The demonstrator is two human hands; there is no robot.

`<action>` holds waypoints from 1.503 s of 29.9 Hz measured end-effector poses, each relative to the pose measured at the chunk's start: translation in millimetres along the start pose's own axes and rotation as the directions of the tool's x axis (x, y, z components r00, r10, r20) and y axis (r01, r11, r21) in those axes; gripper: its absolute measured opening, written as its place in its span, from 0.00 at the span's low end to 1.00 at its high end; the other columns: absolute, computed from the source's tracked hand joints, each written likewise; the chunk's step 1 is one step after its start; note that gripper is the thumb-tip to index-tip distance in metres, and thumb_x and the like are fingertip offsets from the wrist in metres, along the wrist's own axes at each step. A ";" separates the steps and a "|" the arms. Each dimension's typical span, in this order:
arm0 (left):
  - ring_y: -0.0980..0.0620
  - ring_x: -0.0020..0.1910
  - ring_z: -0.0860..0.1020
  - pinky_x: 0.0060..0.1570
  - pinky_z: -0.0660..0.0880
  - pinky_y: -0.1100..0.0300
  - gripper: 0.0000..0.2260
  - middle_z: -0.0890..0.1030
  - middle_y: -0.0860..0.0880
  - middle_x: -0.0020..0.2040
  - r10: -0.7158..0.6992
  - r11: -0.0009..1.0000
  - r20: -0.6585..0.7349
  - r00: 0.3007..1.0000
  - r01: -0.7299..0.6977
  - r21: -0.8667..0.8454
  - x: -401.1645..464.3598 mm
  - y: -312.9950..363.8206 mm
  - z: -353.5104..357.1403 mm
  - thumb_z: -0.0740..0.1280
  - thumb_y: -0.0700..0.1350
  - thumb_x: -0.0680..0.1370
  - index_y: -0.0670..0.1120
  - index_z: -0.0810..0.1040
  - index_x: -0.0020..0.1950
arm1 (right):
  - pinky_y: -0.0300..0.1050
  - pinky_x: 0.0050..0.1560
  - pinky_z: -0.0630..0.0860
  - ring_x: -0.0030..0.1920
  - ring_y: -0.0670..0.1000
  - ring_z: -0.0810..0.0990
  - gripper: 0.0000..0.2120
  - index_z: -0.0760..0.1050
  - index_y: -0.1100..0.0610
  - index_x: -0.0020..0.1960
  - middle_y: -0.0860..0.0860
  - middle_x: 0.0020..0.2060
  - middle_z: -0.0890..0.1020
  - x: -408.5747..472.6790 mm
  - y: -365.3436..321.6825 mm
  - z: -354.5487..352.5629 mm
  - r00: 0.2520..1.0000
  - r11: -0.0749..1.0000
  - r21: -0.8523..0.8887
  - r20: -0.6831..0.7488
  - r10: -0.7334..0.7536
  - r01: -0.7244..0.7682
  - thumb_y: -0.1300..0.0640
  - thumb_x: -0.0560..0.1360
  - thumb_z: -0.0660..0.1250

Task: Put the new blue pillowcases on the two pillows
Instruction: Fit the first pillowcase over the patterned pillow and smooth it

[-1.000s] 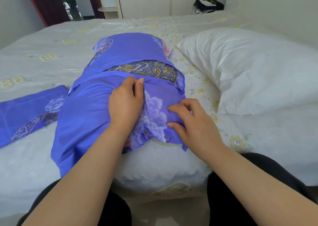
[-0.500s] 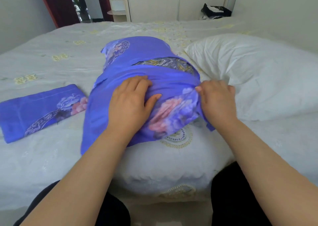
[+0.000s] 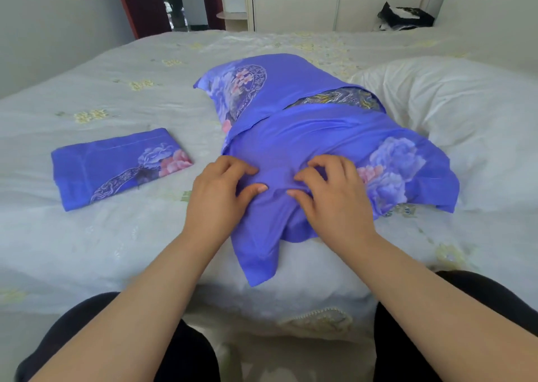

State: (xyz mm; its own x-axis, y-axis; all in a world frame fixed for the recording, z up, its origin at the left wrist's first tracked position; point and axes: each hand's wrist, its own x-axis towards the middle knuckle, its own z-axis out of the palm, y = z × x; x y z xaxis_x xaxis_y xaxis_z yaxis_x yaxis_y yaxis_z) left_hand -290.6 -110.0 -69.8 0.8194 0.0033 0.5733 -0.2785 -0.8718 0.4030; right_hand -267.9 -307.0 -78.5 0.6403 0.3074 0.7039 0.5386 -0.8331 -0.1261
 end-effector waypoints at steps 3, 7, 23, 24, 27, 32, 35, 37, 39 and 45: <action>0.46 0.42 0.78 0.42 0.73 0.56 0.12 0.80 0.51 0.44 0.043 0.999 -0.063 0.997 -0.042 0.006 1.0 3.5 8.0 0.62 0.52 0.77 0.45 0.79 0.45 | 0.50 0.38 0.78 0.43 0.59 0.79 0.14 0.79 0.56 0.42 0.53 0.44 0.81 7.0 1.0 0.3 0.999 1.000 -0.008 -0.047 -0.021 0.020 0.48 0.75 0.61; 0.47 0.35 0.73 0.36 0.67 0.58 0.10 0.74 0.53 0.33 -0.140 0.981 -0.063 0.988 0.129 -0.147 15.2 6.0 6.8 0.60 0.50 0.79 0.47 0.75 0.42 | 0.42 0.24 0.67 0.30 0.57 0.79 0.15 0.76 0.55 0.40 0.52 0.32 0.80 13.9 -9.5 -11.2 0.997 0.998 0.014 -0.031 0.069 -0.069 0.46 0.76 0.58; 0.48 0.36 0.79 0.27 0.70 0.59 0.19 0.80 0.49 0.43 0.079 0.927 0.026 0.997 -0.083 0.365 -17.4 51.0 21.5 0.57 0.57 0.75 0.45 0.78 0.51 | 0.50 0.42 0.68 0.50 0.61 0.77 0.14 0.71 0.55 0.54 0.57 0.48 0.81 70.1 7.1 8.8 0.920 0.960 0.117 0.336 0.203 -0.254 0.46 0.81 0.54; 0.48 0.37 0.80 0.27 0.71 0.59 0.21 0.81 0.48 0.44 0.058 0.917 0.049 0.997 -0.072 0.392 -19.8 50.3 24.6 0.56 0.57 0.74 0.44 0.78 0.53 | 0.50 0.43 0.69 0.50 0.60 0.77 0.14 0.72 0.55 0.53 0.56 0.47 0.81 70.8 5.1 6.1 0.932 0.953 0.155 0.301 0.204 -0.259 0.46 0.81 0.55; 0.44 0.58 0.79 0.52 0.77 0.56 0.31 0.78 0.40 0.61 0.090 0.908 0.080 0.993 -0.115 0.402 -23.9 39.5 36.6 0.55 0.59 0.74 0.37 0.74 0.64 | 0.50 0.43 0.70 0.44 0.56 0.77 0.12 0.74 0.54 0.50 0.46 0.35 0.76 66.9 0.7 -1.3 0.960 0.922 0.307 0.221 0.173 -0.237 0.47 0.80 0.58; 0.42 0.71 0.65 0.70 0.62 0.47 0.40 0.68 0.39 0.71 0.149 0.972 0.138 0.979 -0.171 0.162 6.0 24.3 38.3 0.63 0.63 0.71 0.35 0.62 0.72 | 0.48 0.43 0.71 0.36 0.49 0.72 0.08 0.75 0.55 0.47 0.42 0.30 0.72 64.8 8.7 -6.7 0.971 0.844 0.495 0.209 0.117 -0.208 0.52 0.79 0.61; 0.44 0.72 0.64 0.70 0.62 0.49 0.43 0.67 0.43 0.71 0.126 0.978 0.226 0.966 -0.158 0.132 22.3 25.0 36.6 0.72 0.61 0.68 0.39 0.61 0.73 | 0.40 0.45 0.73 0.41 0.46 0.77 0.08 0.77 0.56 0.51 0.41 0.36 0.77 66.8 16.4 -5.9 0.956 0.750 0.597 0.225 0.186 -0.286 0.57 0.80 0.60; 0.46 0.71 0.64 0.69 0.60 0.56 0.44 0.66 0.45 0.73 0.055 0.983 0.332 0.942 -0.109 0.145 27.4 23.8 38.0 0.75 0.57 0.66 0.42 0.59 0.75 | 0.31 0.41 0.72 0.42 0.39 0.77 0.07 0.76 0.53 0.54 0.40 0.41 0.79 65.9 20.9 -1.9 0.929 0.685 0.630 0.296 0.224 -0.366 0.58 0.79 0.61; 0.47 0.69 0.67 0.64 0.62 0.58 0.42 0.68 0.46 0.71 0.006 0.979 0.380 0.925 -0.082 0.186 26.6 18.3 39.3 0.76 0.53 0.66 0.45 0.60 0.75 | 0.32 0.43 0.75 0.43 0.38 0.77 0.10 0.76 0.52 0.58 0.41 0.51 0.78 62.9 22.7 4.0 0.923 0.737 0.569 0.322 0.210 -0.366 0.59 0.77 0.64; 0.41 0.44 0.80 0.42 0.74 0.53 0.15 0.81 0.43 0.44 0.087 0.946 0.342 0.936 -0.185 0.265 5.4 -0.1 48.4 0.71 0.41 0.65 0.43 0.78 0.52 | 0.47 0.60 0.71 0.62 0.50 0.75 0.20 0.67 0.51 0.70 0.47 0.75 0.58 67.6 15.1 14.7 0.889 0.950 0.195 0.437 0.137 -0.242 0.52 0.79 0.60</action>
State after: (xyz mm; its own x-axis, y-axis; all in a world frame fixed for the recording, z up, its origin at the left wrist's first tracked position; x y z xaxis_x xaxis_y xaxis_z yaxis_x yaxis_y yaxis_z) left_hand -261.9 -133.6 -101.3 0.9138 -0.2405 0.3274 -0.2823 -0.9555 0.0859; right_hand -208.4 -292.0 -43.1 0.8824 0.3600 0.3029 0.4633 -0.7769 -0.4264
